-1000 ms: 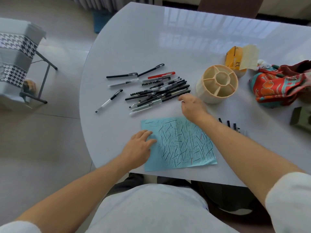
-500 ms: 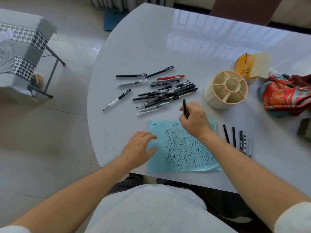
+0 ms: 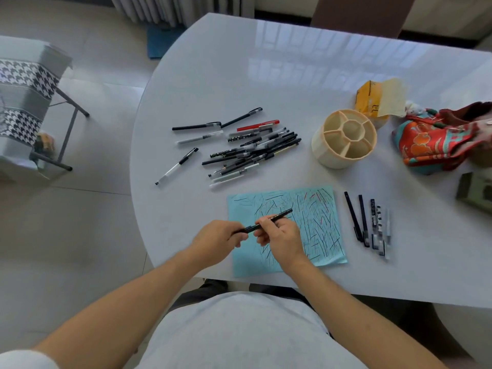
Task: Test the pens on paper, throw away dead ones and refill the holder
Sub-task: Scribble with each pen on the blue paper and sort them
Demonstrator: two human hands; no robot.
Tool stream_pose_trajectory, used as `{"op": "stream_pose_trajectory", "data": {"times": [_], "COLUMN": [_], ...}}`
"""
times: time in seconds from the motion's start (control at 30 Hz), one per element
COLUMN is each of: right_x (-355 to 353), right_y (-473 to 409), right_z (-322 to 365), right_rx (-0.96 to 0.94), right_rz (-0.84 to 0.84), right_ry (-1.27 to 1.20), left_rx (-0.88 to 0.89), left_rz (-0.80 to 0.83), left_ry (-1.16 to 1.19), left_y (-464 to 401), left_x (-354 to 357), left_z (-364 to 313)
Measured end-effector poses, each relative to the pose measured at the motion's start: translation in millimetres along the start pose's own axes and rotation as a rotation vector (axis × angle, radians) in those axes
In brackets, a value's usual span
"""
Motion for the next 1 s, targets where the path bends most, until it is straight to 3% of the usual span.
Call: {"op": "stream_pose_trajectory", "data": {"times": [0.13, 0.3, 0.4, 0.67, 0.8, 1.0], "right_x": [-24, -11, 12, 34, 15, -7], "right_y": [-21, -36, -38, -42, -42, -27], "right_z": [9, 12, 8, 10, 14, 14], "right_rx": [-0.013, -0.086, -0.147, -0.338, -0.369, -0.226], "right_rz": [-0.192, -0.064, -0.043, -0.052, -0.153, -0.138], "right_ry": [-0.022, 0.056, 0.151, 0.483, 0.580, 0.117], "left_rx": [-0.014, 0.203, 0.280, 0.295, 0.278, 0.178], "left_rz": [-0.103, -0.195, -0.166, -0.154, -0.151, -0.150], "left_ry": [-0.235, -0.275, -0.291, -0.314, -0.307, -0.175], "left_y": [5, 10, 3, 6, 2, -4], "left_x": [-7, -5, 2, 13, 10, 4], "left_z": [25, 28, 19, 22, 21, 19]}}
Point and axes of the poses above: each hand's wrist, its own y-axis away from the middle knuckle, its own x-axis out of the palm, z = x × y, the point moved 3 cm from there along -y, towards the middle knuckle, and after that the axes turned 1 degree about x, right-handed, at the moved point
